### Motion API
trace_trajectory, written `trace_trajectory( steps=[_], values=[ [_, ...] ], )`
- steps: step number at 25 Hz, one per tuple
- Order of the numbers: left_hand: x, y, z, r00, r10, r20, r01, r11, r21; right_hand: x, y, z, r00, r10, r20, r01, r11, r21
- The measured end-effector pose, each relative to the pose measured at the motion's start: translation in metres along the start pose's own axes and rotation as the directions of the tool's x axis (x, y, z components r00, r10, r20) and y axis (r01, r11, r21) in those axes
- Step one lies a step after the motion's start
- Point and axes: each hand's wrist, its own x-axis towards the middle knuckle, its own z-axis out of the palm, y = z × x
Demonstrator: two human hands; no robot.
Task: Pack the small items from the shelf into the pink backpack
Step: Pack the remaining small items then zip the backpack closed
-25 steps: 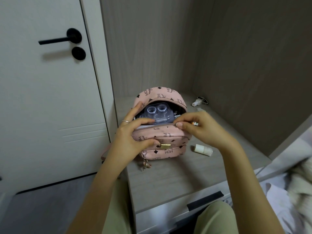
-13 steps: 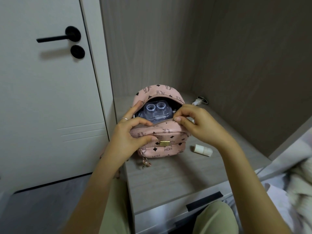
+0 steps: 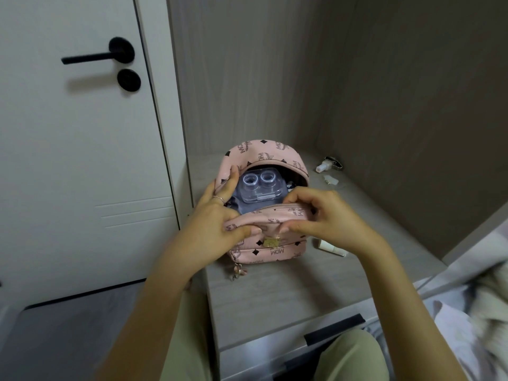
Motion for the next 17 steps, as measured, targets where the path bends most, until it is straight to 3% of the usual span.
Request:
trace_trajectory(
  steps=[3, 5, 7, 9, 11, 13, 15, 17],
  values=[
    [0.001, 0.007, 0.004, 0.983, 0.022, -0.181, -0.018, 1.0, 0.023, 0.005, 0.004, 0.003, 0.998, -0.01, -0.055, 0.006, 0.996, -0.083],
    [0.003, 0.012, 0.005, 0.955, 0.05, -0.292, -0.034, 0.998, 0.058, 0.006, 0.004, 0.003, 0.999, -0.009, -0.042, 0.007, 0.999, -0.044],
    [0.01, 0.012, 0.001, 0.966, 0.073, -0.248, -0.054, 0.995, 0.083, 0.008, 0.01, -0.001, 0.999, -0.037, -0.031, 0.04, 0.995, 0.092],
    [0.019, 0.011, -0.005, 0.988, 0.049, -0.147, -0.048, 0.999, 0.013, 0.016, 0.028, -0.006, 0.977, -0.051, -0.208, 0.112, 0.95, 0.29],
    [0.028, 0.009, -0.009, 0.994, 0.018, -0.108, -0.023, 0.999, -0.042, 0.033, 0.067, -0.015, 0.877, 0.081, -0.473, 0.113, 0.922, 0.369],
    [0.037, 0.008, -0.008, 0.993, 0.014, -0.113, -0.017, 1.0, -0.023, 0.057, 0.123, -0.028, 0.789, 0.248, -0.562, -0.094, 0.953, 0.288],
    [0.046, 0.009, -0.008, 0.993, -0.007, -0.122, 0.003, 0.999, -0.034, 0.079, 0.183, -0.042, 0.812, 0.374, -0.448, -0.401, 0.915, 0.037],
    [0.056, 0.009, -0.01, 0.995, -0.037, -0.093, 0.029, 0.996, -0.083, 0.099, 0.232, -0.057, 0.824, 0.453, -0.341, -0.539, 0.812, -0.222]
  ],
)
